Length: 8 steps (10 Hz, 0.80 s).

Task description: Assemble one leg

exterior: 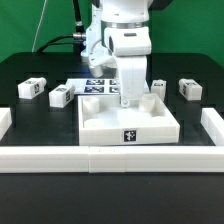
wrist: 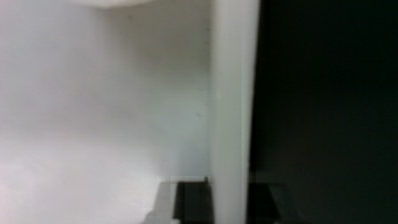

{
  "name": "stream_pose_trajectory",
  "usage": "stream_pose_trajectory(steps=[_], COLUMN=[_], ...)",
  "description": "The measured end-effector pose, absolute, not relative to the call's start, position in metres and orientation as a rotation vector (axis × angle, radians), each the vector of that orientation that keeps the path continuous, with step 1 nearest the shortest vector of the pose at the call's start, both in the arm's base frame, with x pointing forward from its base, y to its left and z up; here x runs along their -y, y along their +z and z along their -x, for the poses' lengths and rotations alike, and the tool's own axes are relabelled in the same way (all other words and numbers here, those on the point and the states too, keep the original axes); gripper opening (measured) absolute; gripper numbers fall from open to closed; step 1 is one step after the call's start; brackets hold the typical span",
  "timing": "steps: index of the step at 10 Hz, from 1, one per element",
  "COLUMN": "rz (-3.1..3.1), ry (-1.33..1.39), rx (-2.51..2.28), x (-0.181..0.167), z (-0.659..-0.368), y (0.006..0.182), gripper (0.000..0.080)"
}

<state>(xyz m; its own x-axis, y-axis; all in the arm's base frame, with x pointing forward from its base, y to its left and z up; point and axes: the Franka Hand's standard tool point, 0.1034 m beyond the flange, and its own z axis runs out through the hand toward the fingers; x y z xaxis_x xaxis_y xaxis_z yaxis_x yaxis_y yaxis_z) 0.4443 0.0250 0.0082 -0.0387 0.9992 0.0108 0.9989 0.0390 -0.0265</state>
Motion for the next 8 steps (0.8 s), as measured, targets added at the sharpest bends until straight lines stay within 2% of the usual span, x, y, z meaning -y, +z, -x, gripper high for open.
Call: stream_pose_trajectory(steps=[5, 8], rz=[2.226, 2.228], ry=[-0.039, -0.065], rx=[2.203, 2.197], x=[-0.053, -0.072], z=[-0.486, -0.500], y=[0.008, 0.008], gripper=[0.0058, 0.0058])
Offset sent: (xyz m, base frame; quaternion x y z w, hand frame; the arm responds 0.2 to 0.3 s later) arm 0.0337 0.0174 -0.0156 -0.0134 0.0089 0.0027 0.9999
